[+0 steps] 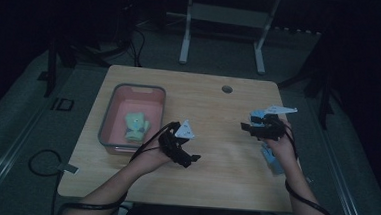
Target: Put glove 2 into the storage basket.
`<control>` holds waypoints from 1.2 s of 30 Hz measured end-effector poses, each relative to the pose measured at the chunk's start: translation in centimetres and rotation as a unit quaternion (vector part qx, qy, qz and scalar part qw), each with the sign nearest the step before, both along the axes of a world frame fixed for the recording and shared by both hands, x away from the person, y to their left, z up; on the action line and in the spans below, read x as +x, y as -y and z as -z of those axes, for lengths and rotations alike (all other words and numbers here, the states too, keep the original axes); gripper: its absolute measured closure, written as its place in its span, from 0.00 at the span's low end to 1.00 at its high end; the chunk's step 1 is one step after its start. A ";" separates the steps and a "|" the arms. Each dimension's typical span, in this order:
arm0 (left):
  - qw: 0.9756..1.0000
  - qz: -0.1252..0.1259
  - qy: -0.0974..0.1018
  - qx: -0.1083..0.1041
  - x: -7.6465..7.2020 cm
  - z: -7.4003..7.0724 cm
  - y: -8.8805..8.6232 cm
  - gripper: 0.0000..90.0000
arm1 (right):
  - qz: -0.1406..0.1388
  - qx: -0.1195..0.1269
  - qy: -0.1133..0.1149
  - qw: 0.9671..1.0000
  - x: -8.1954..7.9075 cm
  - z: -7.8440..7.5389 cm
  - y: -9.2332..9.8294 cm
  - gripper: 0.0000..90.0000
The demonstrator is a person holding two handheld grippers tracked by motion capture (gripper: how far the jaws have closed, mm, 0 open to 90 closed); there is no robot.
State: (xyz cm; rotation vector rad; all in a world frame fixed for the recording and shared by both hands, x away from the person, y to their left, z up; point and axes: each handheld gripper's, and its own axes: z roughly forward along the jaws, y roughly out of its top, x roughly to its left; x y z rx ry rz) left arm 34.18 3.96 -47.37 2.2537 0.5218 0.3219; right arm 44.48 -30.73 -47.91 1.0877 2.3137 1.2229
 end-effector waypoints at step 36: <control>0.997 -0.034 -0.043 -0.058 -3.3 8.0 -1.3 0.10 | 0.114 -0.112 -0.049 0.986 6.6 6.2 5.8 0.73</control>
